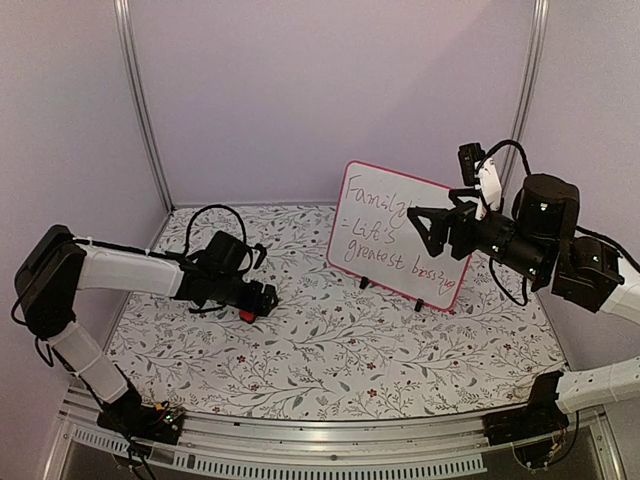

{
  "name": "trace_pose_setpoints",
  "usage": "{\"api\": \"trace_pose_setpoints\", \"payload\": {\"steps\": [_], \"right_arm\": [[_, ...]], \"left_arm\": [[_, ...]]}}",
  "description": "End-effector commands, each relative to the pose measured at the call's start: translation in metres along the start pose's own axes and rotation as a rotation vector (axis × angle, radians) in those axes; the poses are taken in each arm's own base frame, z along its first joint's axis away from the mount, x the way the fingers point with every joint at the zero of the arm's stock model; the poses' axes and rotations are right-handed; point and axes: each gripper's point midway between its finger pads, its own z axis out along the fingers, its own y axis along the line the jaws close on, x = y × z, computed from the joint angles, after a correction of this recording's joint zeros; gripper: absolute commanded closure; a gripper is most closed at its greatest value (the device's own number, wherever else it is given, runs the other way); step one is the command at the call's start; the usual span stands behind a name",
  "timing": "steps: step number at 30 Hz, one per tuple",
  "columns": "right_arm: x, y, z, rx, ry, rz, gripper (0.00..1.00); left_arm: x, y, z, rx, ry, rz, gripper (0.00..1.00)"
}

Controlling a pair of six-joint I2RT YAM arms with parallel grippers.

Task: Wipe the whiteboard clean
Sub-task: Pick up the whiteboard eraser from the center of the board.

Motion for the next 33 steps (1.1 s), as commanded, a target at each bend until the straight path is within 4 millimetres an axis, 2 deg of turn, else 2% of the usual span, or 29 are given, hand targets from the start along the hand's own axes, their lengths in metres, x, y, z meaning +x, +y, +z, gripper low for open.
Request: {"api": "trace_pose_setpoints", "payload": {"steps": [1,6,9,12,13,20,25,33], "right_arm": [[0.000,0.014,0.002,-0.084,0.000,-0.057,0.01],[0.008,0.022,0.006,-0.122,0.028,-0.065,0.01],[0.009,0.020,0.008,-0.115,0.030,-0.066,0.01],[0.009,0.018,0.009,-0.097,0.028,-0.066,0.01],[0.009,0.017,0.009,-0.094,0.026,-0.065,0.01],[0.010,0.019,0.005,-0.113,0.017,-0.062,0.01],[0.012,0.016,0.005,-0.100,0.020,-0.059,0.01],[0.004,0.012,0.000,-0.086,-0.003,-0.047,0.01]], "left_arm": [[0.013,0.013,0.014,-0.048,0.030,0.014,0.09],[0.021,0.020,0.018,-0.050,0.028,-0.006,0.16],[0.020,0.018,0.017,-0.032,0.012,-0.007,0.25],[0.026,0.021,0.019,-0.032,0.025,-0.014,0.28],[0.022,0.021,0.020,-0.025,0.004,-0.021,0.29],[0.024,0.023,0.024,-0.031,0.005,-0.025,0.38],[0.026,0.024,0.026,-0.036,0.016,-0.026,0.51],[0.029,0.023,0.026,-0.032,0.033,-0.034,0.50]]}}
